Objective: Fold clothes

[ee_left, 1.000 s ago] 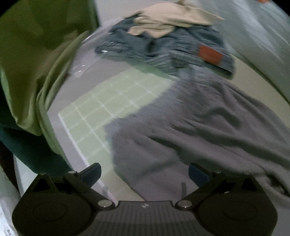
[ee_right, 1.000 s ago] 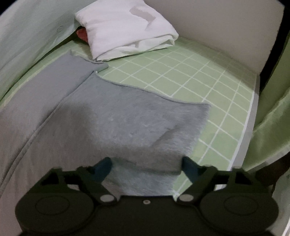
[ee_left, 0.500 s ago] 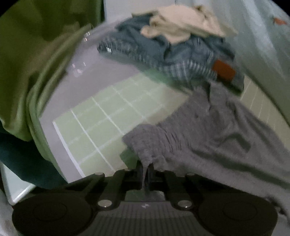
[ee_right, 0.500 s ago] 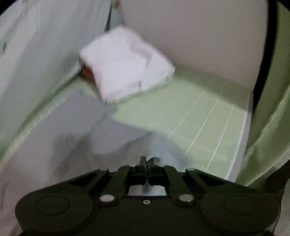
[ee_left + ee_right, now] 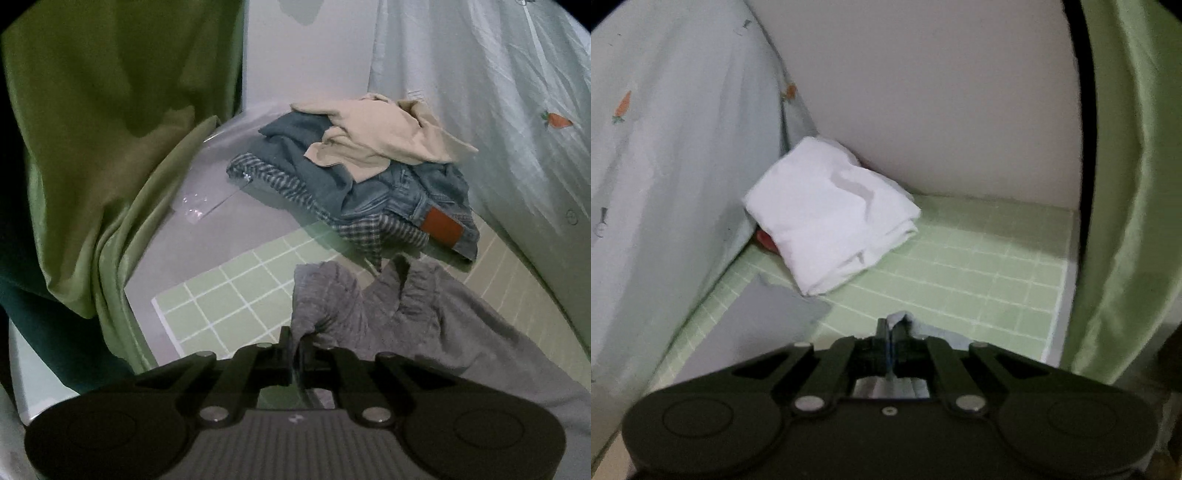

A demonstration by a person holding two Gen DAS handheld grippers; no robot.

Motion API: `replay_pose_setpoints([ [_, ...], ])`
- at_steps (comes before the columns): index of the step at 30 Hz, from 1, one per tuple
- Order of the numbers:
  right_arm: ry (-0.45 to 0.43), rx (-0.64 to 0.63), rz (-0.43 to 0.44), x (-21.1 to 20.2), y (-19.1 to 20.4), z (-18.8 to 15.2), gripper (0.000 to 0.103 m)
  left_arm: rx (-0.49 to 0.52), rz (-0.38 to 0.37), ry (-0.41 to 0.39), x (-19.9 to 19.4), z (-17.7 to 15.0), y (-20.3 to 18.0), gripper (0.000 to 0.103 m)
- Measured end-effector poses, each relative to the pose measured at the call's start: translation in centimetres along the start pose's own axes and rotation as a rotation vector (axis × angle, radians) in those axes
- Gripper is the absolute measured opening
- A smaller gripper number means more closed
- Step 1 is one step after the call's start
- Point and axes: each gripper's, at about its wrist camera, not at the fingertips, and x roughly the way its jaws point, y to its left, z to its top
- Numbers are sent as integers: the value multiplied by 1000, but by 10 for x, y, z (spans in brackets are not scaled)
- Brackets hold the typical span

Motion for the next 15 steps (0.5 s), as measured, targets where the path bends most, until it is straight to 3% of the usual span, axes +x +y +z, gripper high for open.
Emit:
replay_pose_setpoints([
  [5,-38,32,61,3,20,17,1,-23,-20,-41,-10,12,-12,3],
  [9,-64,-12,89,14,44,30,1,-25,-30,-74,-9,25,-29,3],
  [15,-46,-18,108,46,75,40,1,-61,-26,-60,9,35,-53,3],
])
